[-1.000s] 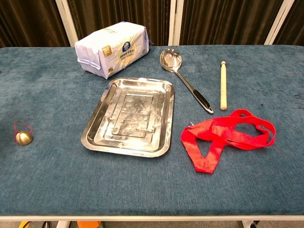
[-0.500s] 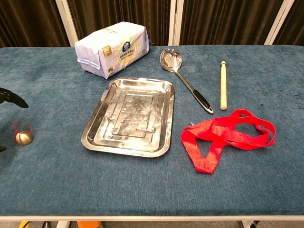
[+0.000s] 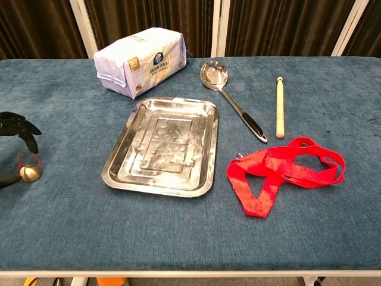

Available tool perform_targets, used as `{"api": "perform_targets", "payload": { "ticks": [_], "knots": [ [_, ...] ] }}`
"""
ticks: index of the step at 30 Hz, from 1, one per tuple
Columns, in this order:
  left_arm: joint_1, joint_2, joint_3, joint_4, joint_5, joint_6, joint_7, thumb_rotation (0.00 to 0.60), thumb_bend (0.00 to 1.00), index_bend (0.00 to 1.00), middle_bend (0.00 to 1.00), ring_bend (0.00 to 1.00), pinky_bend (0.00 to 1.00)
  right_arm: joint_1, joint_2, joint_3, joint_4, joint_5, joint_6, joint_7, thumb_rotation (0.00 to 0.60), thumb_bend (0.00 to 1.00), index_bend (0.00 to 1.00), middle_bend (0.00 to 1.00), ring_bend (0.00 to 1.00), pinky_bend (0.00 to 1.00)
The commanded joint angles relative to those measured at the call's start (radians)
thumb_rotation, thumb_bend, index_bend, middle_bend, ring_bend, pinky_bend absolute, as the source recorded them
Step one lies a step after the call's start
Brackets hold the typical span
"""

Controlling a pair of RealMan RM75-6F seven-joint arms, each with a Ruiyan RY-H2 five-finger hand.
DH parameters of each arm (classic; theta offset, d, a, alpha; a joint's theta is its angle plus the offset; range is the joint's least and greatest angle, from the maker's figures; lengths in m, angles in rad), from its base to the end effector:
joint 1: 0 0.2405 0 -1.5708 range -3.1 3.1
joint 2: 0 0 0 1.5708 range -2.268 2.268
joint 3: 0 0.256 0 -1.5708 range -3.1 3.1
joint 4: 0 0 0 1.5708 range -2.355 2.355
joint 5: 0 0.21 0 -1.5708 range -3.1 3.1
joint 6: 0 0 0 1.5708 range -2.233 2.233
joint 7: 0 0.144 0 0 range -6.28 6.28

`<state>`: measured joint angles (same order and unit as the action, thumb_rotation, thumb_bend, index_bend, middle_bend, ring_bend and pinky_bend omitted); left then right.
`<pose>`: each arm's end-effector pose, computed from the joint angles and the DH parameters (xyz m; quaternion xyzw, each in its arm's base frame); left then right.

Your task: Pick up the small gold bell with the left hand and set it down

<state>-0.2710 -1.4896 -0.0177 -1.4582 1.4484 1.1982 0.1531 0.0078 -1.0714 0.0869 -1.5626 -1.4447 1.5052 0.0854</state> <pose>-0.2730 0.2187 0.0093 -0.6843 -0.4374 -0.3523 0.4652 -0.3396 -0.1637 0.1917 0.5492 -0.3984 0.3743 0.6321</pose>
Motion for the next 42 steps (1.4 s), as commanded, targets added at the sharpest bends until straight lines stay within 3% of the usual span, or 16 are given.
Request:
{"api": "perform_targets", "payload": {
  "ticks": [1,42],
  "knots": [
    [0.0,-0.002,0.0,0.003,-0.005,0.002,0.004,0.6,0.28,0.42,0.19,0.04,0.08,0.0,0.0,0.0,0.001,0.0,-0.001,0.002,0.6,0.21,0.0,0.0,0.0,0.0],
    [-0.027,-0.017,-0.004,0.006,-0.053,-0.011,0.027,0.6,0.35,0.54,0.2,0.04,0.08,0.001,-0.008,-0.005,0.014,0.011,-0.016,0.005,0.6,0.22,0.0,0.0,0.0,0.0]
  ]
}}
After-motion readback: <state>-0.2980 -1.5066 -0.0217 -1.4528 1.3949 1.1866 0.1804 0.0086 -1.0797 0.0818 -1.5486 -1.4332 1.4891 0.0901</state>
